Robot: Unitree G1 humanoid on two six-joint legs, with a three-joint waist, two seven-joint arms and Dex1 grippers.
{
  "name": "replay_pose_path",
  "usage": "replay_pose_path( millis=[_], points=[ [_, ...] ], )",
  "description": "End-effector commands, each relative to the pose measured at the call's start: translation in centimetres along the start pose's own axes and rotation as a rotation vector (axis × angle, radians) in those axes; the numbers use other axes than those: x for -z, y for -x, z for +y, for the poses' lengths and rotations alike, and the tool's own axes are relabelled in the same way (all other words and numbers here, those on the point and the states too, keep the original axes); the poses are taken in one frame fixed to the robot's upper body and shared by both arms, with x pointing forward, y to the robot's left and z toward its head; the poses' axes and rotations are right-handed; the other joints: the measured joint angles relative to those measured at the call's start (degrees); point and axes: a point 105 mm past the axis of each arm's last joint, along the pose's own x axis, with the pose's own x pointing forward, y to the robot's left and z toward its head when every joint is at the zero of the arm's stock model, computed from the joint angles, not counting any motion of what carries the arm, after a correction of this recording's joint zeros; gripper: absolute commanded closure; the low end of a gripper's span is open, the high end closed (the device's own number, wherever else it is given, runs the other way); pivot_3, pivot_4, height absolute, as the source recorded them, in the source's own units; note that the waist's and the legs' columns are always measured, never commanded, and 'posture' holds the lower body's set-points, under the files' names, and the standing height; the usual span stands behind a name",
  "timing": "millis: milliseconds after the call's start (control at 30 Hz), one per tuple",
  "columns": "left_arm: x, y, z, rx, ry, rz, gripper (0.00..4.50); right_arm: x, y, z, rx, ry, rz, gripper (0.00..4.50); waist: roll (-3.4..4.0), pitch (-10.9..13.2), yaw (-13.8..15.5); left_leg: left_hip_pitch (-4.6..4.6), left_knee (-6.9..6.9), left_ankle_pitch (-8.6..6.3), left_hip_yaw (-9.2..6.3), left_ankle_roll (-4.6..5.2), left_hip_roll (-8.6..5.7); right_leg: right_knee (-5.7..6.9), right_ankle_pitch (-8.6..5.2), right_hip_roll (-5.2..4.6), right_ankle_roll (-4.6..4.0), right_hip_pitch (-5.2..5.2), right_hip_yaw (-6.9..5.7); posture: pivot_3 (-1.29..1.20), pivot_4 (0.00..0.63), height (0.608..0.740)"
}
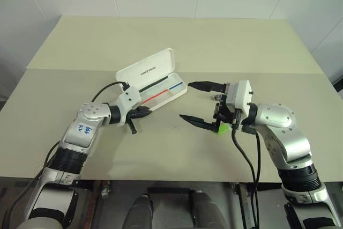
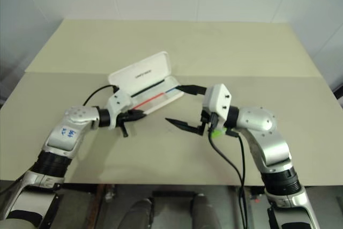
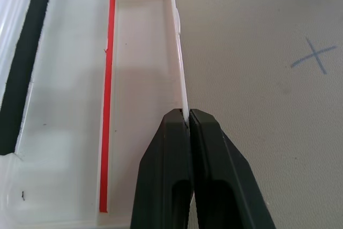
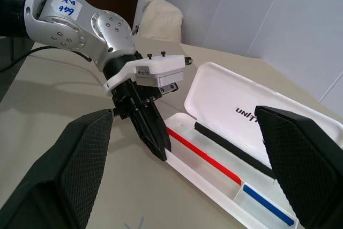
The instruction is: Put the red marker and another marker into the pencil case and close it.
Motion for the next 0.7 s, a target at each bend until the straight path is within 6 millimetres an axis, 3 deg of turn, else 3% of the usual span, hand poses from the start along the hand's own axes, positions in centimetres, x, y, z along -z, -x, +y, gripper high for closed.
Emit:
replay_pose_path(
  millis=[33,200,500,700],
  points=[
    [0.2,0.1,0.1,0.007,-0.035,0.026,4.48,-1.5,0.0,-0.4,0.010,0.055,-0.028,0.00,0.00,0.0,0.0,0.00,0.00,0.00,0.00,0.00,0.00,0.00,0.00,0.00,0.00,0.00,0.00,0.00,0.150,0.740],
    [-1.6,0.5,-1.6,0.142,-0.083,-0.056,4.48,-1.3,0.5,-0.6,0.005,0.057,-0.006,0.00,0.00,0.0,0.0,-0.02,-0.05,0.00,-0.01,0.00,0.00,-0.06,-0.01,-0.01,-0.01,0.00,0.00,0.00,0.150,0.740],
    [-1.4,3.1,-3.7,0.333,-0.170,-0.009,4.48,-0.6,3.3,-0.9,0.007,0.034,0.089,0.00,0.00,0.0,0.1,-0.13,-0.16,-0.08,-0.01,-0.02,0.01,-0.19,-0.07,-0.02,-0.02,-0.09,-0.02,0.00,0.150,0.740],
    [-1.9,3.4,-4.0,0.357,-0.190,-0.012,4.48,-0.3,4.9,-0.8,0.026,0.021,0.141,0.00,0.00,0.0,0.1,-0.13,-0.12,-0.08,0.00,-0.01,0.01,-0.18,-0.07,-0.02,-0.02,-0.08,-0.02,0.00,0.150,0.740]
  ],
)
